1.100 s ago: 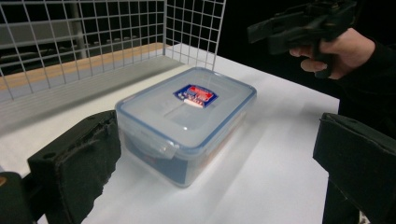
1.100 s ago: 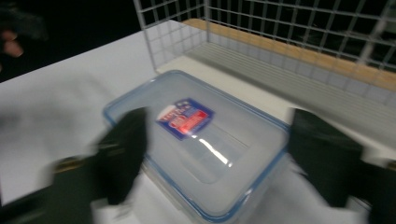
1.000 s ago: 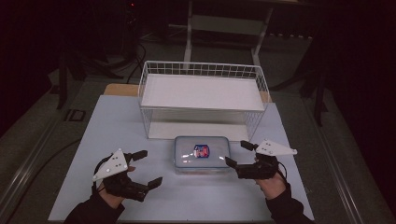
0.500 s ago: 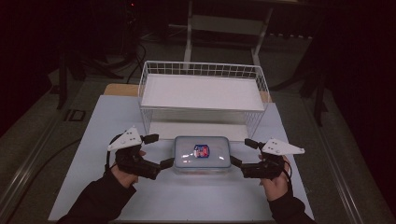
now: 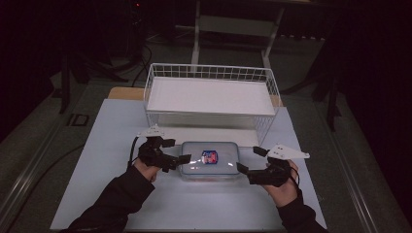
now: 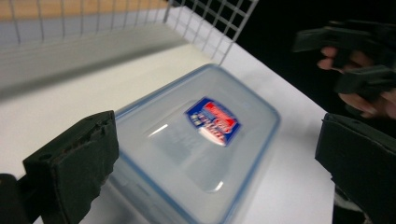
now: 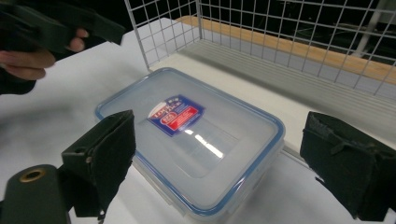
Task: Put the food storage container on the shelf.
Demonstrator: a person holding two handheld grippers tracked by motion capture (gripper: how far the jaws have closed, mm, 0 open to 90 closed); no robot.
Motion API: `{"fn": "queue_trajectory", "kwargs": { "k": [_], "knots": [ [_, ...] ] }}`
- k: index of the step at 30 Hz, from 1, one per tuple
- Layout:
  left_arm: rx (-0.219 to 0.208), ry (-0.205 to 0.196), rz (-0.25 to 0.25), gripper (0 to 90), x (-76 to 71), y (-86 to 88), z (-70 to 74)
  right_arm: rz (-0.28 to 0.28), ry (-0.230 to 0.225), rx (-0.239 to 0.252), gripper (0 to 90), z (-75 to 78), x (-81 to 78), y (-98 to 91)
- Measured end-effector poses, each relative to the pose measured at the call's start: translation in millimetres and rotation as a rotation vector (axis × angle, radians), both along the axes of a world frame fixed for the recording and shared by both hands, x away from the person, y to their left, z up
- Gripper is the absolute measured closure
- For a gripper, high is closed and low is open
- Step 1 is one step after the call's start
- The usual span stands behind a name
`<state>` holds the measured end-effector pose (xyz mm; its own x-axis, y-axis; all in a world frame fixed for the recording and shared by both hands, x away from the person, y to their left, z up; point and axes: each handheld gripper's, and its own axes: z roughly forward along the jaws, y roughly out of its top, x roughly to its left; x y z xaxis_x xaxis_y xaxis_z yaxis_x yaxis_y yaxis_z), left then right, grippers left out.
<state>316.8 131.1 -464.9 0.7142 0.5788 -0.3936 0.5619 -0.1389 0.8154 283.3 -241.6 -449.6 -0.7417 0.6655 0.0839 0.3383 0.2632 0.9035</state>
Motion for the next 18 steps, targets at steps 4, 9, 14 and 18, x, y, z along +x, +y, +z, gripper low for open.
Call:
{"fn": "queue_trajectory", "kwargs": {
  "k": [4,9,14,18],
  "knots": [
    [-0.032,0.118,0.009,0.0,11.6,1.1,-16.4,0.003,0.008,-0.005,11.1,-2.4,0.4,1.3],
    [-0.033,0.247,0.031,0.0,21.2,5.0,-33.1,0.021,0.030,-0.019,14.0,-7.0,1.8,1.4],
    [-0.007,0.375,0.028,0.0,29.6,6.2,-46.6,0.012,0.057,-0.012,16.3,-11.9,4.7,-2.0],
    [-0.043,0.469,0.026,2.1,36.4,8.8,-54.5,0.015,0.074,-0.012,17.2,-12.9,4.9,-2.5]
  ]
}}
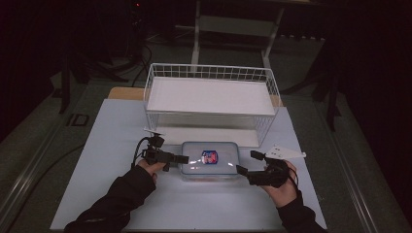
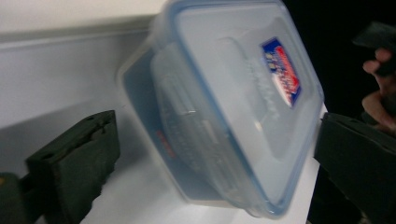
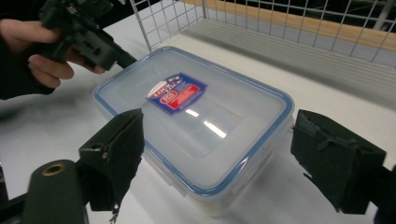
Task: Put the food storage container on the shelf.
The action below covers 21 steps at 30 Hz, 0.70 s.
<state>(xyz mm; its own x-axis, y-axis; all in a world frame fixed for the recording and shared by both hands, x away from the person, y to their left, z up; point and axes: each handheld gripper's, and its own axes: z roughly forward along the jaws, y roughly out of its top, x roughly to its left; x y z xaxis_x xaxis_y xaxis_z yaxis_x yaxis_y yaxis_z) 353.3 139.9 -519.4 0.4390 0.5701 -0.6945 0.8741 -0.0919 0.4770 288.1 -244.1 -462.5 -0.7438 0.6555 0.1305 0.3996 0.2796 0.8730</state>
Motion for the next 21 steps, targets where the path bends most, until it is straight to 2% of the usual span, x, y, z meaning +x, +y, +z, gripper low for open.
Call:
{"fn": "queue_trajectory", "kwargs": {
  "k": [2,4,5,7,8,9,11,12,16,21],
  "knots": [
    [-0.030,0.022,-0.006,3.1,2.8,2.2,-3.2,0.000,0.004,0.003,17.4,-0.2,0.3,-0.2],
    [-0.039,0.043,-0.006,8.6,3.8,3.2,-5.1,-0.007,0.007,0.005,17.5,-0.6,0.9,-0.6],
    [-0.053,0.053,-0.011,14.1,4.1,3.6,-6.2,-0.006,0.012,0.009,17.8,-1.1,1.7,-0.9],
    [-0.062,0.065,-0.015,18.8,4.7,4.4,-8.2,-0.011,0.019,0.008,17.8,-1.6,2.2,-1.3],
    [-0.093,0.077,-0.014,24.0,5.2,5.0,-9.6,-0.009,0.020,0.006,17.9,-1.8,2.7,-1.4],
    [-0.105,0.078,-0.012,30.5,5.2,5.2,-10.4,-0.010,0.018,0.001,17.9,-2.3,3.2,-1.4],
    [-0.102,0.085,-0.008,37.6,5.8,5.6,-12.3,-0.010,0.027,-0.002,17.9,-3.5,4.9,-2.0],
    [-0.116,0.094,-0.010,41.1,6.1,6.2,-13.5,-0.013,0.031,-0.002,17.9,-4.1,5.5,-2.5],
    [-0.147,0.113,-0.007,47.1,7.4,11.0,-15.1,-0.018,0.054,-0.007,19.1,-8.0,9.0,-4.5],
    [-0.152,0.093,-0.025,51.1,3.9,12.8,-11.8,-0.016,0.087,0.000,19.3,-13.2,13.4,-6.7]
  ]
}}
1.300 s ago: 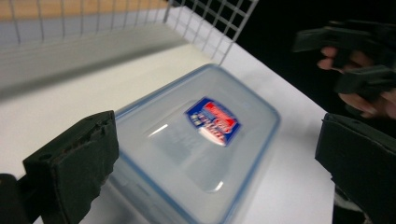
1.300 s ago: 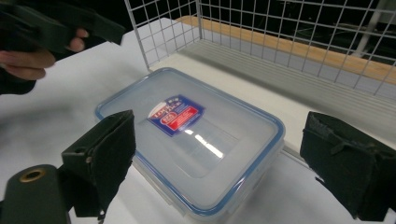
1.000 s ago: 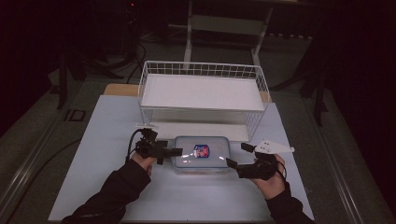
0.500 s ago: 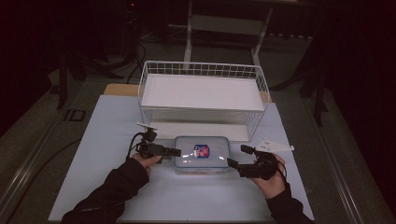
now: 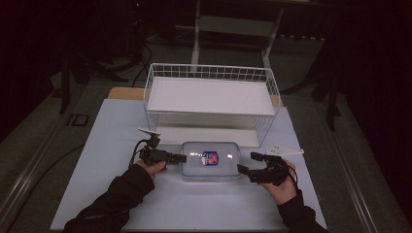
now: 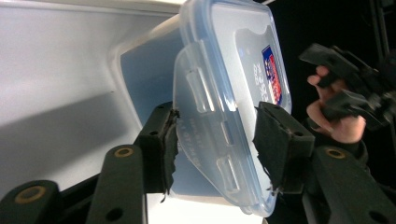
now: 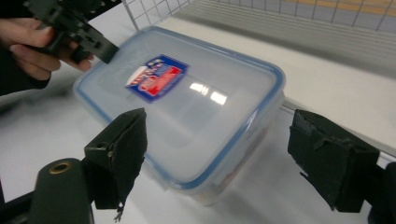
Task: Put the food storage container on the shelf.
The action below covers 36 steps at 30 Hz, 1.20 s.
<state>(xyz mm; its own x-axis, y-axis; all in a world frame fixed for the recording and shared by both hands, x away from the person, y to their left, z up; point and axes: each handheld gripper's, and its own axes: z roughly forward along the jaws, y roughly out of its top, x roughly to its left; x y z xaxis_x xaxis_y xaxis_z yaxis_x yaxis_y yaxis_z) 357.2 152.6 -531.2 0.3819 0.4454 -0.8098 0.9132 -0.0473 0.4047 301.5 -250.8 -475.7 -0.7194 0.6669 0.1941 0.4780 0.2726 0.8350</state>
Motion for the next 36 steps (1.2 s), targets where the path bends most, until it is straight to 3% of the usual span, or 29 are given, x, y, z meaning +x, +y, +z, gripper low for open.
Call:
{"fn": "queue_trajectory", "kwargs": {
  "k": [10,14,18,27,32,36],
  "knots": [
    [0.056,-0.149,-0.052,55.5,-20.9,-6.3,14.8,0.021,0.171,0.076,22.9,-18.4,17.5,-5.2],
    [0.061,-0.191,-0.068,56.5,-27.5,-6.4,16.6,0.045,0.229,0.103,31.1,-22.4,21.0,-5.9],
    [0.062,-0.209,-0.080,57.6,-32.6,-5.6,17.1,0.081,0.277,0.128,43.5,-25.1,24.1,-7.6],
    [0.092,-0.265,-0.068,57.9,-45.5,-8.2,20.4,0.099,0.327,0.161,51.2,-24.4,24.4,-13.5],
    [0.145,-0.328,-0.051,57.3,-56.7,-13.6,25.3,0.107,0.309,0.133,52.0,-21.2,18.5,-12.9],
    [0.165,-0.338,-0.034,56.7,-59.9,-16.2,27.2,0.104,0.305,0.133,52.4,-20.8,15.1,-13.1]
  ]
}}
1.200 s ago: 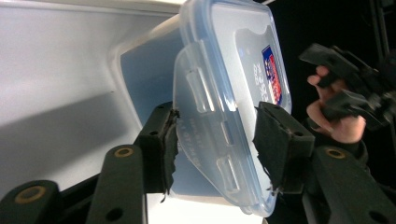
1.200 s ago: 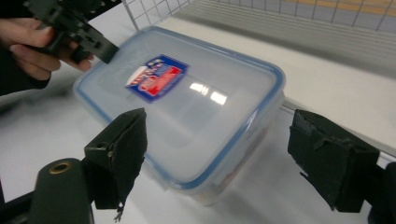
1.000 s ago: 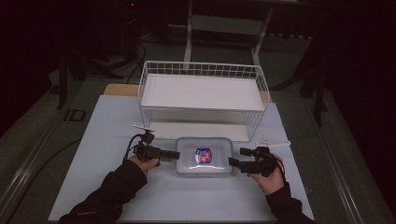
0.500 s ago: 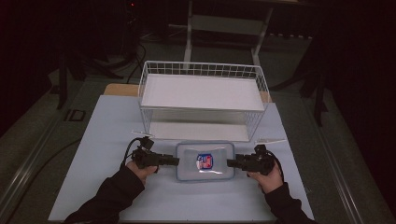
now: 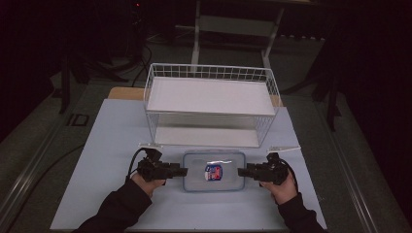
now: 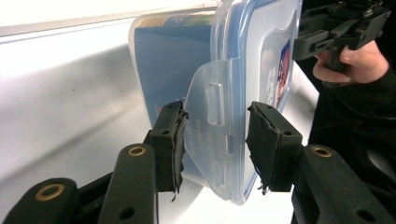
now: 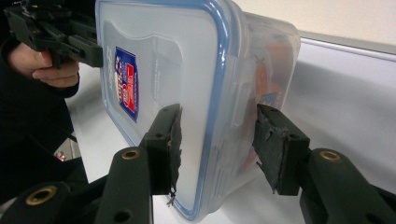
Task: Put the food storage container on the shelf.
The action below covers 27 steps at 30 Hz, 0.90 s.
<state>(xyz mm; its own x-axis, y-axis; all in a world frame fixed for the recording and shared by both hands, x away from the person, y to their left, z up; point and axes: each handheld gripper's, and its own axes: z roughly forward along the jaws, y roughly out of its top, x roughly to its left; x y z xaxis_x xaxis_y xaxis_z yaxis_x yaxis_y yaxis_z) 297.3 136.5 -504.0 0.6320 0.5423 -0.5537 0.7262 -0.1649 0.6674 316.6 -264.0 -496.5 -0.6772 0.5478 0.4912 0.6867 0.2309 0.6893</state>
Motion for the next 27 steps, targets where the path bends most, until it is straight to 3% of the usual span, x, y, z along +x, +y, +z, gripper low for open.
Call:
{"fn": "queue_trajectory", "kwargs": {
  "k": [9,19,27],
  "knots": [
    [0.001,-0.059,0.007,56.2,6.3,-2.8,12.7,-0.015,-0.042,-0.003,52.6,12.7,1.9,-1.1],
    [-0.024,-0.130,0.049,55.8,29.2,-3.7,31.1,-0.045,-0.105,0.016,52.5,34.7,23.0,-1.2],
    [-0.043,-0.144,0.067,55.7,50.8,-4.5,25.2,-0.081,-0.120,0.028,52.3,34.6,43.2,-1.7]
  ]
}}
